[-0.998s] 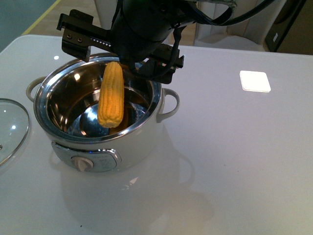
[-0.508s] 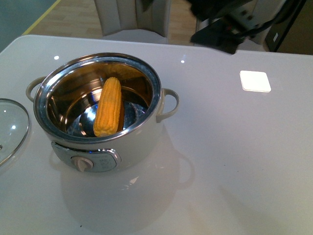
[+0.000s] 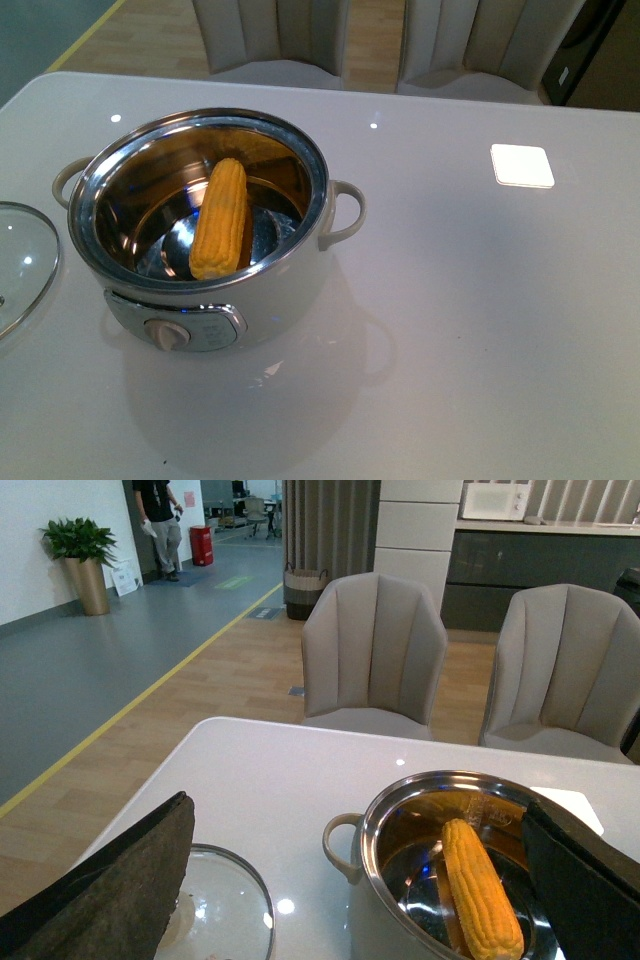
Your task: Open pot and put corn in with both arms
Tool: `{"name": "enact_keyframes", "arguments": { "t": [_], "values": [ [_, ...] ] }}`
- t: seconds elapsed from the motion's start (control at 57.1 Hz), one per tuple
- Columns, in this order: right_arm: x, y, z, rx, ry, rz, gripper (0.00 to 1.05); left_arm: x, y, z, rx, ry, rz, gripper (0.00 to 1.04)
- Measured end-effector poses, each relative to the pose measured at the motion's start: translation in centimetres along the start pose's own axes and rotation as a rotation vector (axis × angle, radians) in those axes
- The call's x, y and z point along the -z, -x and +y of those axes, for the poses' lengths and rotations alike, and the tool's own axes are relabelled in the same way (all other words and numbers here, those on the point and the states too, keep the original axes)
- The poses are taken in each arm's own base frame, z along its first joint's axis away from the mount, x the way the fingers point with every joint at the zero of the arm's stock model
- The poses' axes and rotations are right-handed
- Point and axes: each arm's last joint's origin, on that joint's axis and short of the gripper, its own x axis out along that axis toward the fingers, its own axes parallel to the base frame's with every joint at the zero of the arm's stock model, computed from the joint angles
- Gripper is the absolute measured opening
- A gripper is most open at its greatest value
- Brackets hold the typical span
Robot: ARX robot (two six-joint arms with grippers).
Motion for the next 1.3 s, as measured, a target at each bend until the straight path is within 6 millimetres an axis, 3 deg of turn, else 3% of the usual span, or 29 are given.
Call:
{"name": "enact_keyframes", "arguments": {
  "t": [0.263, 0.525, 0.665, 0.875, 0.998, 1.295],
  "values": [
    [1.9, 5.9, -3.1, 0.045, 0.094, -0.086, 0.96, 0.0, 0.0, 0.0, 0.0, 0.0, 0.0, 0.98],
    [2.8, 8.7, -4.5, 0.054, 0.085, -0.102, 0.96, 0.0, 0.0, 0.0, 0.0, 0.0, 0.0, 0.98],
    [4.5, 8.8, -4.4, 0.127, 0.221, -0.372, 0.72, 0.0, 0.0, 0.0, 0.0, 0.0, 0.0, 0.98],
    [6.8, 9.5, -4.2, 0.107, 0.264, -0.405, 0.36, 0.0, 0.0, 0.0, 0.0, 0.0, 0.0, 0.98],
    [8.2, 10.0, -4.4, 0.106, 0.273, -0.407, 0.02, 0.0, 0.0, 0.0, 0.0, 0.0, 0.0, 0.98],
    [9.8, 10.8, -4.7, 0.107, 0.276, -0.408, 0.02, 0.0, 0.0, 0.0, 0.0, 0.0, 0.0, 0.98]
  ]
}}
